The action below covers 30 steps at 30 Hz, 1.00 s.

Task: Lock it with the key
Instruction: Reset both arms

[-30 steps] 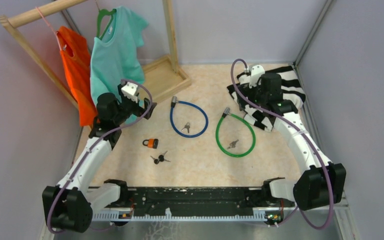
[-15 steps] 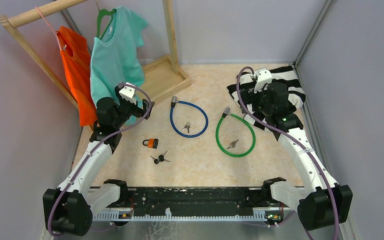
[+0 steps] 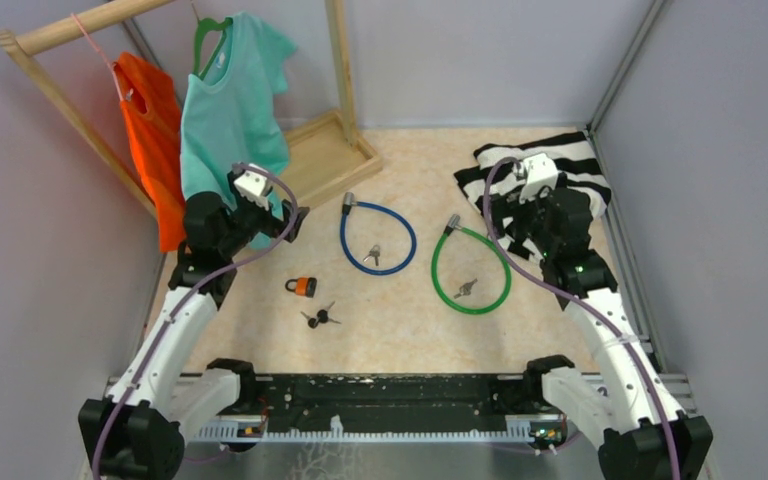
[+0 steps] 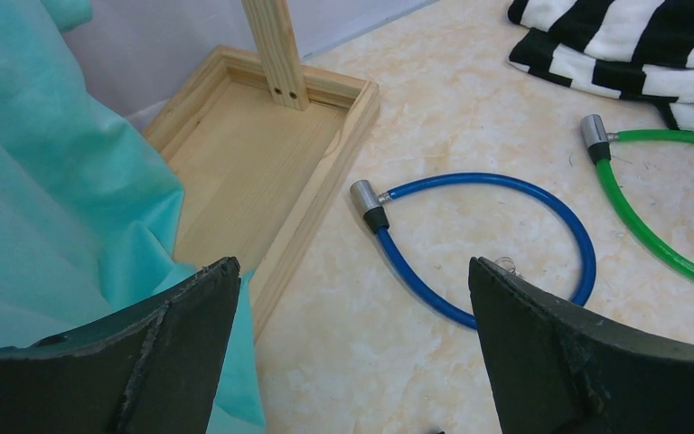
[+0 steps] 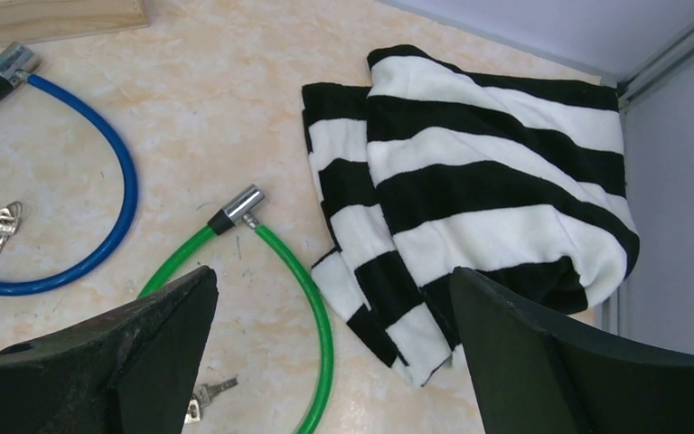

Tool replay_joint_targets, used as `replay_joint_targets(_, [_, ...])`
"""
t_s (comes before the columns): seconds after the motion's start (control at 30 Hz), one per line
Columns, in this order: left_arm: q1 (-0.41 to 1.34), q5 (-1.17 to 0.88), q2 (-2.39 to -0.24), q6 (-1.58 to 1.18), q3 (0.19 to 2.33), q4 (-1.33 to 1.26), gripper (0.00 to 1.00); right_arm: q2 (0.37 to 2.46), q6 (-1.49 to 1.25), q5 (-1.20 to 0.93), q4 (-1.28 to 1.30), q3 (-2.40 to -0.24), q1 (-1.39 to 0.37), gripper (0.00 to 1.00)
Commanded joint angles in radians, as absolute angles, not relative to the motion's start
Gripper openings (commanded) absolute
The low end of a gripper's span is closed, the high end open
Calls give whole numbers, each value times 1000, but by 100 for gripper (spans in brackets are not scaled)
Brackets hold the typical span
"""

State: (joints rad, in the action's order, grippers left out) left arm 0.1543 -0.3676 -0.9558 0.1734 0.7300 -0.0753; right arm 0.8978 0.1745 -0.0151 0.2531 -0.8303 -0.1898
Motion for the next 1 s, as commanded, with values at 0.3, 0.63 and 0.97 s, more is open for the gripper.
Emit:
replay_joint_targets(0.3, [147, -337, -835, 209, 724, -11, 100, 765, 182, -30, 170, -801, -136, 99])
replay_joint_targets(0.63, [144, -327, -816, 216, 722, -1, 100, 761, 185, -41, 176, -800, -129, 99])
replay_joint_targets(0.97, [143, -340, -805, 213, 725, 3, 100, 768, 187, -47, 172, -793, -126, 99])
